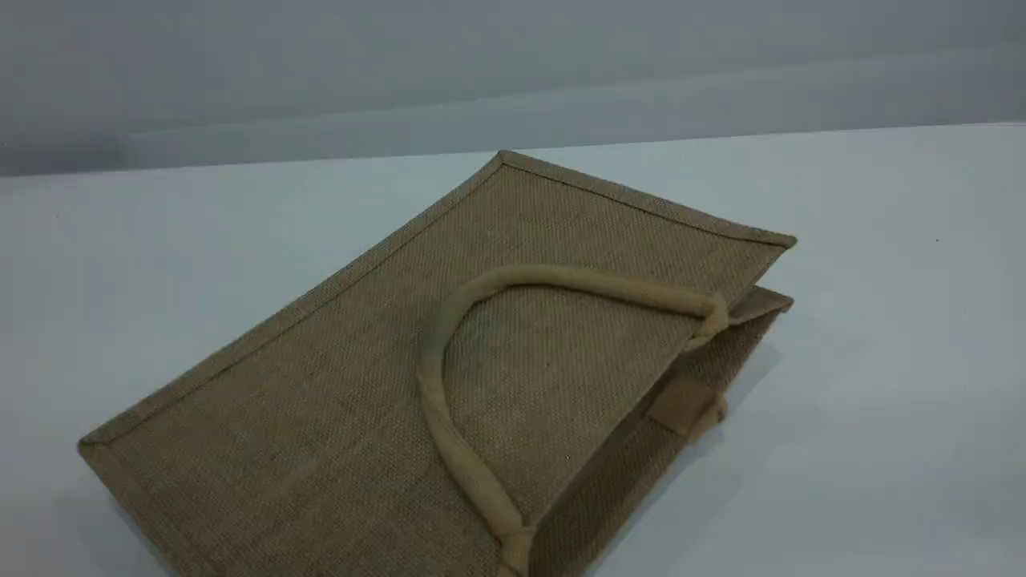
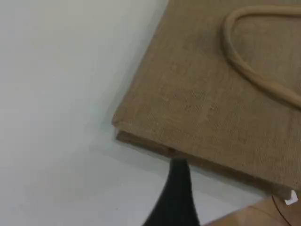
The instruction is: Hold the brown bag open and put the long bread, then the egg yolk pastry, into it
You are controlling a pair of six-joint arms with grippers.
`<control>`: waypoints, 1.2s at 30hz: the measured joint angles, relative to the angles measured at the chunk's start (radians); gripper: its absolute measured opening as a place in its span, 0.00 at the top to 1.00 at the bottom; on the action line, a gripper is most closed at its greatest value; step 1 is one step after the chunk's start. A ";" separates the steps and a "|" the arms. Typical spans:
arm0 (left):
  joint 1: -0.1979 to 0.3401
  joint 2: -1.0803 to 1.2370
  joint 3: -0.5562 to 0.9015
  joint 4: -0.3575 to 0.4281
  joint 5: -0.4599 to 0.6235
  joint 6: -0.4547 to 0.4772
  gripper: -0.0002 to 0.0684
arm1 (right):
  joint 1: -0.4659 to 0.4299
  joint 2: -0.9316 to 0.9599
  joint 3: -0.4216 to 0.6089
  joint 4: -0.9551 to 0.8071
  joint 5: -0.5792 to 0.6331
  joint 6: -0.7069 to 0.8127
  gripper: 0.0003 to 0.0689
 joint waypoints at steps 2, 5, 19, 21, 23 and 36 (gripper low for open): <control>0.000 0.000 0.000 0.000 0.000 0.000 0.15 | 0.000 0.000 0.000 0.000 0.000 0.000 0.20; 0.000 0.000 0.000 0.000 0.000 0.001 0.15 | 0.000 0.000 0.000 0.000 0.000 0.000 0.20; 0.149 -0.028 0.000 -0.008 0.000 0.003 0.15 | 0.000 0.000 0.000 0.000 0.000 0.000 0.20; 0.162 -0.061 0.000 -0.008 0.000 0.003 0.15 | 0.000 0.000 0.000 0.000 0.000 0.000 0.20; 0.162 -0.090 0.000 -0.008 0.000 0.004 0.15 | 0.000 0.000 0.000 0.000 0.000 0.000 0.20; 0.161 -0.146 0.000 -0.008 0.004 0.004 0.15 | 0.000 0.000 0.000 0.000 0.000 -0.001 0.20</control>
